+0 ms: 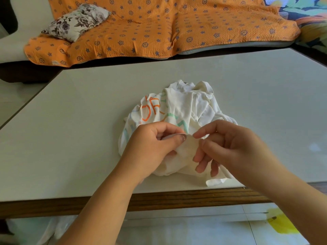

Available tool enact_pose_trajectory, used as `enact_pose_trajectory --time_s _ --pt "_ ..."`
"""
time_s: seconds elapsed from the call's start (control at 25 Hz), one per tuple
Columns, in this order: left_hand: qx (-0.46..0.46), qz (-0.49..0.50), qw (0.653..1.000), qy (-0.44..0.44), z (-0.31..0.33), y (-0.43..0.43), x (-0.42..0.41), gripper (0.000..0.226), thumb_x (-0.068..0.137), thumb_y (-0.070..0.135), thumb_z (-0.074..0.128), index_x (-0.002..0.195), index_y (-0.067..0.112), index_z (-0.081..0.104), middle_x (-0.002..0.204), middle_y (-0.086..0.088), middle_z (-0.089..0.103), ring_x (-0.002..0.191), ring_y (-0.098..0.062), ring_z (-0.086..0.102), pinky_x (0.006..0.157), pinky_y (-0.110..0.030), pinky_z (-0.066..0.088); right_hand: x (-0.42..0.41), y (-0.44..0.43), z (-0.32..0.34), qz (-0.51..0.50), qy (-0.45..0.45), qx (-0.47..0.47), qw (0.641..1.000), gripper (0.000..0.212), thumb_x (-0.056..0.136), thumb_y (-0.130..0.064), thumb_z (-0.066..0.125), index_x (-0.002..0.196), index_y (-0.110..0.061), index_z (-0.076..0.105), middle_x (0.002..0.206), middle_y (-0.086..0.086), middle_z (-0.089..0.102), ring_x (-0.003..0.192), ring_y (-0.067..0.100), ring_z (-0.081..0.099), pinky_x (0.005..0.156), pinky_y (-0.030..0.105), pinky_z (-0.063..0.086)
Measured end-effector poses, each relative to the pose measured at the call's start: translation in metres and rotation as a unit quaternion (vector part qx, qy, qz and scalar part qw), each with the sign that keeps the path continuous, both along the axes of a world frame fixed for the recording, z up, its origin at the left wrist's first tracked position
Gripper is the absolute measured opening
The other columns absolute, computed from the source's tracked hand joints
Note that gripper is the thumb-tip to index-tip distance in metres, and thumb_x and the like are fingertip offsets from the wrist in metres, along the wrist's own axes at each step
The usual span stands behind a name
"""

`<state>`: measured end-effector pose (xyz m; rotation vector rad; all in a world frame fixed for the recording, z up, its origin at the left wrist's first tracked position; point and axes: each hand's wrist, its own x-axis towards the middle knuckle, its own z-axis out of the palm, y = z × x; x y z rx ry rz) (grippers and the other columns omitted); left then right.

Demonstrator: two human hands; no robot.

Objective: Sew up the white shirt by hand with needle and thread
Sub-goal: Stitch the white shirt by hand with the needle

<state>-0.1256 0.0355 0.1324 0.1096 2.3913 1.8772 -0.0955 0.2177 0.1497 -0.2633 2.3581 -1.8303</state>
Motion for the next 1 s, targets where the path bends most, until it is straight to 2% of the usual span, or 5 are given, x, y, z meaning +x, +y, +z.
enact_pose_trajectory --time_s 0.36,0.56,0.68,0.8,1.0 --pt "0.064 -0.012 0.997 -0.048 0.002 -0.002 0.0 0.018 0.086 0.012 0.07 0.074 0.025 0.076 0.077 -0.001 0.075 0.071 -0.009 0.068 0.065 -0.023 0.053 -0.001 -0.003 0.002 -0.011 -0.003 0.155 0.988 0.008 0.094 -0.019 0.057 0.089 -0.023 0.061 0.063 -0.005 0.071 0.045 0.004 0.06 0.047 0.014 0.046" --pt "0.068 -0.019 0.996 -0.053 0.003 -0.002 -0.001 0.016 0.086 0.012 0.069 0.076 0.023 0.075 0.075 0.001 0.074 0.069 -0.009 0.066 0.062 -0.022 0.052 -0.003 0.003 0.005 -0.059 0.006 0.106 0.993 0.015 0.088 -0.011 0.052 0.086 -0.021 0.063 0.055 0.004 0.067 0.044 0.015 0.059 0.046 0.021 0.043" --pt "0.068 -0.028 0.996 -0.052 0.004 -0.003 -0.001 0.02 0.087 0.011 0.068 0.074 0.024 0.076 0.074 0.002 0.073 0.07 -0.009 0.065 0.063 -0.022 0.053 -0.012 0.011 0.007 -0.12 0.005 0.05 0.992 0.018 0.094 -0.009 0.054 0.087 -0.021 0.066 0.056 0.006 0.068 0.055 0.022 0.065 0.061 0.03 0.051" --pt "0.069 -0.037 0.996 -0.052 0.004 -0.004 -0.001 0.021 0.088 0.01 0.067 0.074 0.023 0.076 0.075 0.001 0.072 0.071 -0.009 0.064 0.063 -0.022 0.054 -0.022 0.022 0.008 -0.092 -0.02 0.122 0.988 0.014 0.094 -0.02 0.058 0.089 -0.025 0.07 0.066 0.001 0.073 0.086 0.037 0.066 0.093 0.054 0.05" --pt "0.069 -0.038 0.995 -0.054 0.004 -0.007 -0.002 0.022 0.088 0.01 0.066 0.074 0.023 0.076 0.073 0.002 0.071 0.068 -0.007 0.062 0.06 -0.021 0.052 -0.029 0.042 0.02 0.03 -0.096 0.241 0.965 0.015 0.093 -0.023 0.058 0.089 -0.026 0.072 0.07 0.002 0.074 0.071 0.018 0.07 0.096 0.042 0.047"
